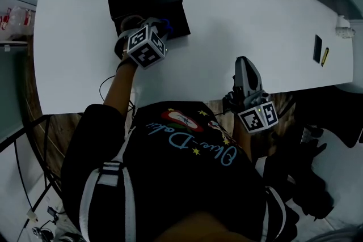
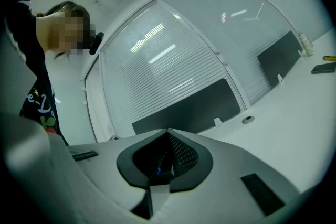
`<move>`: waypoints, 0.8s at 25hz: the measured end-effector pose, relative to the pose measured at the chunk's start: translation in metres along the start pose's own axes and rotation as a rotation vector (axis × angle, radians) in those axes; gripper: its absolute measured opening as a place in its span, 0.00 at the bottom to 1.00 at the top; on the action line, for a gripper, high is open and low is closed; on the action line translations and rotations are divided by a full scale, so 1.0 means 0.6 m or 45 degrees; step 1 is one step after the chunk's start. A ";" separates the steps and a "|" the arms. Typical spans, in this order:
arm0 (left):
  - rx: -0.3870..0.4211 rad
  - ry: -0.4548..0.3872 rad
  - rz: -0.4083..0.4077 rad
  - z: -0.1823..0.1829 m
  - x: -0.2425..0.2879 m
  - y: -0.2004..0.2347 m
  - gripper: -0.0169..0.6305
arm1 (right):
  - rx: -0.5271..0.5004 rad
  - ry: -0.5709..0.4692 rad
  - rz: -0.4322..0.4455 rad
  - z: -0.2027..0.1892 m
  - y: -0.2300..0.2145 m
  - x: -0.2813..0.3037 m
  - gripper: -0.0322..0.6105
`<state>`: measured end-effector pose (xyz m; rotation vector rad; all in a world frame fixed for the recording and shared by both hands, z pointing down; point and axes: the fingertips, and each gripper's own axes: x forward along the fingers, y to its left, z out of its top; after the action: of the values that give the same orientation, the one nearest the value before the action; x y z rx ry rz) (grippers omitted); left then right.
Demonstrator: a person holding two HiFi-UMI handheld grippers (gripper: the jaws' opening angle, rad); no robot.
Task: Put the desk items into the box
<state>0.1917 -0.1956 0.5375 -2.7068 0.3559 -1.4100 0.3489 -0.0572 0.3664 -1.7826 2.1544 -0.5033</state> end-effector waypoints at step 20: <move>-0.257 -0.461 0.171 0.034 -0.111 0.015 0.06 | -0.079 0.098 0.193 -0.010 0.050 0.087 0.10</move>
<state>0.1700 -0.1893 0.4711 -2.9515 0.6657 -0.8686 0.3105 -0.1032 0.3579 -1.6392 2.3592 -0.4798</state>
